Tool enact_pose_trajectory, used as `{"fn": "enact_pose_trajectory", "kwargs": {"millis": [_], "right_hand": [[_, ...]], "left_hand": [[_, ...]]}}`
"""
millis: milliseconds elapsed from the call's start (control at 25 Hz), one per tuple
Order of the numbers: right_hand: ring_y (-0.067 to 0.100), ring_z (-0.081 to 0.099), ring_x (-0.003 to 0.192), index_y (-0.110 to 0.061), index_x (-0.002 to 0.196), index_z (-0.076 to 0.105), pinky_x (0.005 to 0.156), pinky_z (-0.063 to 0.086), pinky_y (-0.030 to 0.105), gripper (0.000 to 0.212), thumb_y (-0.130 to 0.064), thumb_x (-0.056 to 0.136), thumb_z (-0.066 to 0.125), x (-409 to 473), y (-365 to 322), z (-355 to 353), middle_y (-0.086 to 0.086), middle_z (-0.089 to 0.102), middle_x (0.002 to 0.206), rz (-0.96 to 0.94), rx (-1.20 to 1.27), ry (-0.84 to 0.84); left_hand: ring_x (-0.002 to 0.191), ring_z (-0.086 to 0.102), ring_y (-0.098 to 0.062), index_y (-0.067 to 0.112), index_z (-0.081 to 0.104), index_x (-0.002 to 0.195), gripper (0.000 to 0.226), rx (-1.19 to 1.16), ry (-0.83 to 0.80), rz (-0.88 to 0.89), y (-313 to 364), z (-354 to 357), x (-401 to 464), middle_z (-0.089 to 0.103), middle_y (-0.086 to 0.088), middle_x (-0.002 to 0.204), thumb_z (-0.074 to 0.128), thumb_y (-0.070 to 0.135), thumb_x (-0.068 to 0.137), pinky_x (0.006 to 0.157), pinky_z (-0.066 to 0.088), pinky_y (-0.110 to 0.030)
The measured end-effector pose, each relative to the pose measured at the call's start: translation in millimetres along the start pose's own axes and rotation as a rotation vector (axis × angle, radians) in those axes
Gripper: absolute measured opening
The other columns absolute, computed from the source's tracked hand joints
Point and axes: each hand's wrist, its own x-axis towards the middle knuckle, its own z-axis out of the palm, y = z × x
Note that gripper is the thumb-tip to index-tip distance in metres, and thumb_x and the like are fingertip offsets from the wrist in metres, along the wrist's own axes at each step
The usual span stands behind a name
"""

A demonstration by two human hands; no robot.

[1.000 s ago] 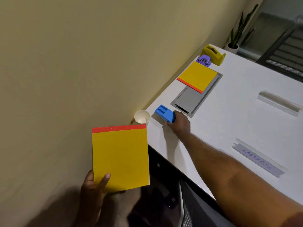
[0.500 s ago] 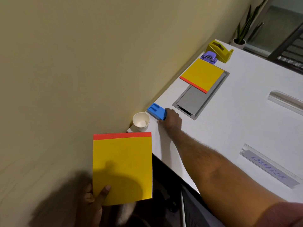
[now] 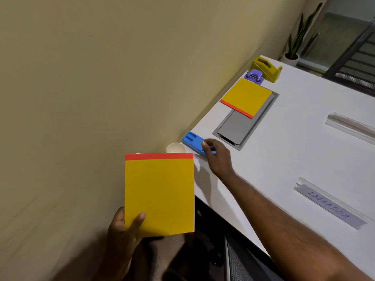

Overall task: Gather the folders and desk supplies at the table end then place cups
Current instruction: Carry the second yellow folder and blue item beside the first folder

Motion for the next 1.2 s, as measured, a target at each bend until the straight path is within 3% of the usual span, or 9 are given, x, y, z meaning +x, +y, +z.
{"fn": "enact_pose_trajectory", "kwargs": {"millis": [160, 320, 440, 520, 720, 800, 920, 1080, 1200], "right_hand": [[0.018, 0.064, 0.086, -0.014, 0.11, 0.066, 0.075, 0.05, 0.032, 0.053, -0.052, 0.099, 0.031, -37.4, -21.7, -23.2, 0.008, 0.07, 0.1, 0.281, 0.449, -0.421], [0.017, 0.059, 0.081, -0.014, 0.107, 0.066, 0.075, 0.052, 0.031, 0.034, -0.042, 0.094, 0.051, -62.6, -21.9, -43.2, 0.006, 0.066, 0.092, 0.227, 0.494, -0.533], [0.017, 0.054, 0.069, -0.003, 0.107, 0.064, 0.069, 0.049, 0.031, 0.019, -0.016, 0.095, 0.058, -66.2, -15.6, -59.3, 0.007, 0.06, 0.074, 0.158, 0.523, -0.469], [0.021, 0.049, 0.067, -0.001, 0.109, 0.064, 0.068, 0.045, 0.034, 0.018, -0.01, 0.095, 0.056, -63.1, -11.5, -71.9, 0.016, 0.056, 0.076, 0.158, 0.577, -0.38], [0.015, 0.071, 0.08, -0.007, 0.119, 0.061, 0.071, 0.056, 0.026, 0.024, -0.005, 0.097, 0.05, -40.3, 5.1, -109.6, -0.001, 0.075, 0.091, 0.222, 0.668, -0.169], [0.014, 0.071, 0.08, -0.01, 0.113, 0.063, 0.07, 0.057, 0.026, 0.021, -0.005, 0.097, 0.051, -28.8, 14.5, -120.7, 0.001, 0.074, 0.092, 0.268, 0.665, -0.055], [0.007, 0.066, 0.066, -0.014, 0.098, 0.066, 0.061, 0.054, 0.021, 0.017, -0.005, 0.097, 0.052, -8.2, 26.9, -126.3, -0.007, 0.071, 0.075, 0.326, 0.663, 0.076], [0.014, 0.066, 0.078, -0.014, 0.095, 0.066, 0.064, 0.055, 0.024, 0.016, -0.006, 0.096, 0.053, 22.5, 40.7, -113.0, 0.001, 0.07, 0.092, 0.429, 0.712, 0.216], [0.02, 0.065, 0.082, -0.007, 0.1, 0.066, 0.073, 0.057, 0.035, 0.013, -0.005, 0.096, 0.053, 46.5, 54.6, -95.7, 0.015, 0.069, 0.103, 0.5, 0.72, 0.28]], "left_hand": [[0.097, 0.07, -0.016, 0.025, 0.062, 0.112, 0.028, -0.034, -0.116, -0.021, 41.4, 36.9, 10.9, 0.074, 0.002, 0.108, 0.062, 0.012, 0.088, 0.077, 0.056, -0.028], [0.107, 0.067, -0.022, 0.02, 0.062, 0.12, 0.035, -0.027, -0.195, 0.013, 68.9, 61.5, 23.3, 0.072, -0.002, 0.114, 0.065, 0.018, 0.085, 0.092, 0.053, -0.041], [0.11, 0.065, -0.022, 0.014, 0.06, 0.124, 0.033, 0.013, -0.232, 0.058, 80.8, 85.2, 34.0, 0.07, -0.004, 0.118, 0.062, 0.011, 0.091, 0.101, 0.048, -0.045], [0.113, 0.063, -0.018, 0.015, 0.058, 0.126, 0.034, 0.062, -0.297, 0.085, 91.2, 102.0, 40.0, 0.068, 0.0, 0.12, 0.06, 0.011, 0.093, 0.102, 0.047, -0.041], [0.094, 0.064, -0.003, 0.033, 0.056, 0.113, 0.038, 0.184, -0.446, 0.164, 101.5, 133.1, 59.8, 0.066, 0.011, 0.111, 0.068, 0.008, 0.087, 0.08, 0.048, -0.013], [0.096, 0.058, -0.002, 0.031, 0.053, 0.115, 0.042, 0.374, -0.405, 0.243, 88.1, 137.0, 65.7, 0.059, 0.011, 0.113, 0.073, 0.011, 0.083, 0.081, 0.045, -0.016], [0.107, 0.053, -0.007, 0.037, 0.049, 0.118, 0.046, 0.547, -0.46, 0.281, 54.9, 141.9, 68.7, 0.049, 0.017, 0.121, 0.074, 0.02, 0.083, 0.085, 0.04, -0.017], [0.122, 0.049, -0.005, 0.039, 0.046, 0.129, 0.052, 0.681, -0.556, 0.274, 18.3, 150.2, 77.7, 0.043, 0.017, 0.137, 0.072, 0.03, 0.084, 0.096, 0.041, -0.021], [0.137, 0.036, -0.01, 0.03, 0.04, 0.141, 0.065, 0.833, -0.46, 0.225, -5.1, 152.3, 84.9, 0.033, 0.008, 0.153, 0.07, 0.037, 0.084, 0.112, 0.035, -0.034]]}}
